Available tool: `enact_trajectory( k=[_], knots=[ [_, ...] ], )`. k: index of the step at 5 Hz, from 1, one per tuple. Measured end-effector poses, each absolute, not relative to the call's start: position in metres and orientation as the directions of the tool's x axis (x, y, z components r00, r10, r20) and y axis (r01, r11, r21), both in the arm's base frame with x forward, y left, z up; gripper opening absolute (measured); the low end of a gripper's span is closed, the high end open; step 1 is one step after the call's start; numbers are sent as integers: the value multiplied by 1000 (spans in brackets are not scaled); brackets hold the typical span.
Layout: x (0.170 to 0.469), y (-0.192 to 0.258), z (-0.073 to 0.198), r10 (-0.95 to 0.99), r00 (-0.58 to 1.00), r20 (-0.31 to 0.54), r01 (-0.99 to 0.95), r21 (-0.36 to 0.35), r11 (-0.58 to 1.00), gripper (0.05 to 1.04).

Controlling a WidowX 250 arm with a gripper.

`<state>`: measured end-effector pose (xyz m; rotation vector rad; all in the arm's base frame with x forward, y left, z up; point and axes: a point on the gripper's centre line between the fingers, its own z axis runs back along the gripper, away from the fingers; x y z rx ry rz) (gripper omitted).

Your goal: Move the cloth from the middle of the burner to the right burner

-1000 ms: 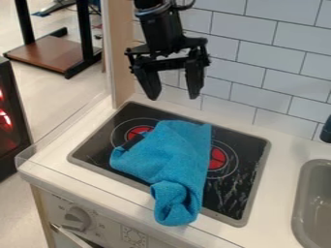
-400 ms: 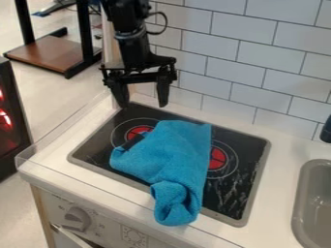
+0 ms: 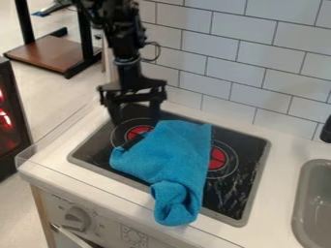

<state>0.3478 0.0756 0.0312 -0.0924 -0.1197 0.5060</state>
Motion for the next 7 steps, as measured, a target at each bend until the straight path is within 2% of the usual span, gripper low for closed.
enact_trajectory(
  k=[2, 4, 5, 7],
  knots=[
    [347, 86, 20, 507, 856, 100, -503, -63, 862, 998],
    [343, 81, 4, 466, 883, 61, -465, -33, 885, 998],
    [342, 79, 2, 445, 894, 51, -444, -43, 895, 940],
    [344, 76, -3, 426, 904, 42, -424, -38, 905, 353]
  ],
)
